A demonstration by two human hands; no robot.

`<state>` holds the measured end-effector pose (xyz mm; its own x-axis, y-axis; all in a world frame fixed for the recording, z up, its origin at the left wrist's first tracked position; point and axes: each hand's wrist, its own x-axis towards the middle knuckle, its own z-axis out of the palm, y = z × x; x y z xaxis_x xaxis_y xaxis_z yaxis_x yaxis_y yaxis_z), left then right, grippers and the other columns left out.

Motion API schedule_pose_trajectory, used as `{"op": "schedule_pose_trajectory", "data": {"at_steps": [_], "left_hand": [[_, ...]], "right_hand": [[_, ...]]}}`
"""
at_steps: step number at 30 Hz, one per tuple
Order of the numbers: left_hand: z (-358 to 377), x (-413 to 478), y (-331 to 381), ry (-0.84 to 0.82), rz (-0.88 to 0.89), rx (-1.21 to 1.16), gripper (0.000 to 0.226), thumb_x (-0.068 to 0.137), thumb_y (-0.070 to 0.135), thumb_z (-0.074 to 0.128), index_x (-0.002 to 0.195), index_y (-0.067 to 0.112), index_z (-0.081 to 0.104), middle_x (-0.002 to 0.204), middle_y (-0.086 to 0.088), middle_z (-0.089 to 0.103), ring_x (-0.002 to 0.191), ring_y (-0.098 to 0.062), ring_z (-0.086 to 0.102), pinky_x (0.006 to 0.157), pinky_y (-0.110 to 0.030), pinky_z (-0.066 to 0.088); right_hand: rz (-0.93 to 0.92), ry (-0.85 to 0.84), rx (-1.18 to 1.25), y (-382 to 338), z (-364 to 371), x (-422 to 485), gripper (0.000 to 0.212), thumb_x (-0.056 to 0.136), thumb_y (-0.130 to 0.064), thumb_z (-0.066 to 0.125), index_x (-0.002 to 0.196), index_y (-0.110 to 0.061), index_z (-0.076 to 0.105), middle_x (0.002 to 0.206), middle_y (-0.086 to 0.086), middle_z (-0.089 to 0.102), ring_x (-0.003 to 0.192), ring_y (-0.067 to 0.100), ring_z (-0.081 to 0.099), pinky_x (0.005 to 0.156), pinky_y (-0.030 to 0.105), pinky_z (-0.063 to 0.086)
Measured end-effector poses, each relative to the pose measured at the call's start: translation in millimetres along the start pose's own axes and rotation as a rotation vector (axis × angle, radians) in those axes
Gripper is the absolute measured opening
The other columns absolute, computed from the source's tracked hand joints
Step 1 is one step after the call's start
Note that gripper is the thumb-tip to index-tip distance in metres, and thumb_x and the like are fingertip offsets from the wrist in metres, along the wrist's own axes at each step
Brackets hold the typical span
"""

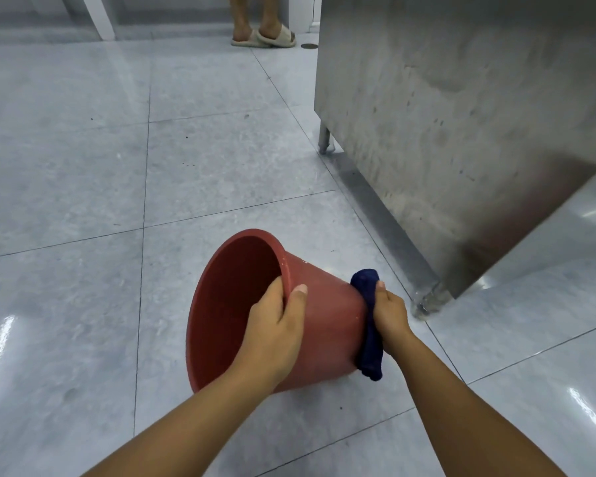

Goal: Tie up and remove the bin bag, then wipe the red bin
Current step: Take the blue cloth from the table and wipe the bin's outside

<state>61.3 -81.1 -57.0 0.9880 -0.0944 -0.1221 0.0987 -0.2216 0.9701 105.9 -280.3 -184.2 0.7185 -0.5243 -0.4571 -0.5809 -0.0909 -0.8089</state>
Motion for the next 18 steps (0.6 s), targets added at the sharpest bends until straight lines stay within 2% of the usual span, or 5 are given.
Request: {"op": "schedule_pose_trajectory", "data": {"at_steps": [6,10,13,15,18], "left_hand": [[-22.2,17.2,-3.0,-0.073,-0.265,-0.229,0.007,0.063,0.024,0.061,0.063,0.018,0.063,0.057,0.004,0.064,0.057,-0.017,0.060,0.055,-0.029,0.049],[-24.1,16.7,-4.2,-0.156,-0.555,-0.291,0.077,0.055,0.087,0.046,0.083,0.023,0.077,0.076,-0.001,0.078,0.074,-0.022,0.073,0.070,-0.037,0.056],[-8.3,15.8,2.4,-0.051,-0.544,-0.264,0.083,0.068,0.087,0.024,0.085,0.022,0.074,0.086,-0.007,0.077,0.082,-0.025,0.071,0.078,-0.038,0.055],[5.6,14.1,12.1,0.054,-0.420,-0.312,0.062,0.088,0.064,0.026,0.085,0.020,0.070,0.096,-0.010,0.072,0.091,-0.021,0.065,0.089,-0.036,0.050],[3.2,17.3,16.5,0.065,-0.382,-0.534,0.044,0.097,0.044,0.029,0.101,0.017,0.063,0.107,-0.003,0.069,0.108,-0.017,0.061,0.102,-0.035,0.044]], "right_hand": [[-0.109,0.262,0.233,-33.0,-23.2,-11.9,0.046,0.097,-0.049,0.030,0.086,-0.015,0.060,0.096,0.013,0.063,0.086,0.027,0.060,0.083,0.042,0.050],[-0.337,0.143,0.200,-84.1,-22.5,-57.7,0.038,0.096,-0.046,0.038,0.070,-0.025,0.058,0.072,-0.010,0.058,0.070,0.010,0.057,0.065,0.029,0.045],[-0.677,-0.048,-0.041,-109.1,12.7,-104.3,0.036,0.096,-0.036,0.040,0.073,-0.020,0.062,0.067,-0.010,0.058,0.070,0.011,0.059,0.069,0.025,0.044],[-0.761,-0.225,-0.180,-109.4,41.5,-124.9,0.041,0.098,-0.038,0.032,0.086,-0.017,0.065,0.091,0.004,0.070,0.093,0.017,0.062,0.089,0.030,0.045],[-0.674,-0.432,-0.231,-101.4,58.5,-121.2,0.050,0.100,-0.042,0.020,0.126,-0.020,0.057,0.143,-0.003,0.049,0.142,0.006,0.021,0.118,0.029,0.003]]}}
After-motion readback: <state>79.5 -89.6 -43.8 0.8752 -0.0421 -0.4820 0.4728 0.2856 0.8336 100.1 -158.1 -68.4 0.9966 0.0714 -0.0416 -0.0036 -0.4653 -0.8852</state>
